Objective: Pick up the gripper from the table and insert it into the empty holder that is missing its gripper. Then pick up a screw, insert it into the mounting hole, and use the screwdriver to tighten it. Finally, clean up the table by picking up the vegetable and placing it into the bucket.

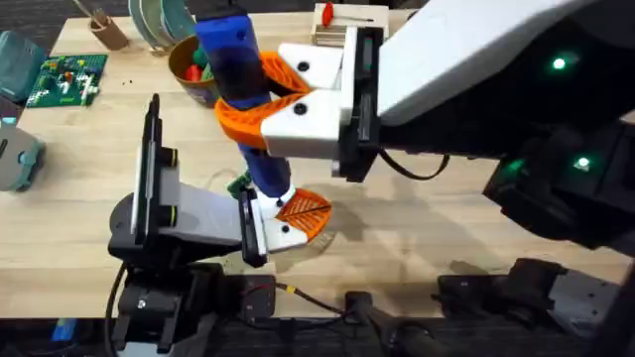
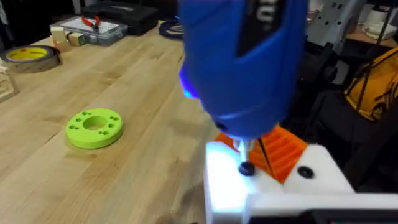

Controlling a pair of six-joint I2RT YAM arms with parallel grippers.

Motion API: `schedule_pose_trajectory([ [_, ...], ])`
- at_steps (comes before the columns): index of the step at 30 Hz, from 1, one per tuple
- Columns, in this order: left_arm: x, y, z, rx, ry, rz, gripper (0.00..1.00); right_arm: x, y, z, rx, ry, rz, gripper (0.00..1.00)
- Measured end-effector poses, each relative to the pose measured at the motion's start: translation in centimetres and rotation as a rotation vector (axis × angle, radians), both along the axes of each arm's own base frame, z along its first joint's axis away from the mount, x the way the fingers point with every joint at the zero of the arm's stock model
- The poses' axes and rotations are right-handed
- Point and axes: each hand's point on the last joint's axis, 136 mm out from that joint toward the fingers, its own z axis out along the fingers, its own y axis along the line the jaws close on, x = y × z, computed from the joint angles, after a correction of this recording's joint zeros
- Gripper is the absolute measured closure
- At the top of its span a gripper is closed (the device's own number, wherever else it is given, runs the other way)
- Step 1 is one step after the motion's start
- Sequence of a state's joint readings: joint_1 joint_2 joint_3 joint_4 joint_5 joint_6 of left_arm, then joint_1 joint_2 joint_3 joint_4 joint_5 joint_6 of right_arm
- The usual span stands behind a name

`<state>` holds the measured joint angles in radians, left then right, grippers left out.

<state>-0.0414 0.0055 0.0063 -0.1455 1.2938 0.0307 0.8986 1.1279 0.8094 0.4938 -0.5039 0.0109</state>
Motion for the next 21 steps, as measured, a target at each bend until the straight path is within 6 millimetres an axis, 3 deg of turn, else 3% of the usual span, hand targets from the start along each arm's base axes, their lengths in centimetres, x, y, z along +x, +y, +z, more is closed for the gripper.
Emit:
schedule_pose_trajectory([
  [21, 0.01, 0.0, 0.0, 0.0, 0.001, 0.0, 0.985, -0.12, 0.48, -0.68, -0.014, 0.004, 0.025, 0.992],
])
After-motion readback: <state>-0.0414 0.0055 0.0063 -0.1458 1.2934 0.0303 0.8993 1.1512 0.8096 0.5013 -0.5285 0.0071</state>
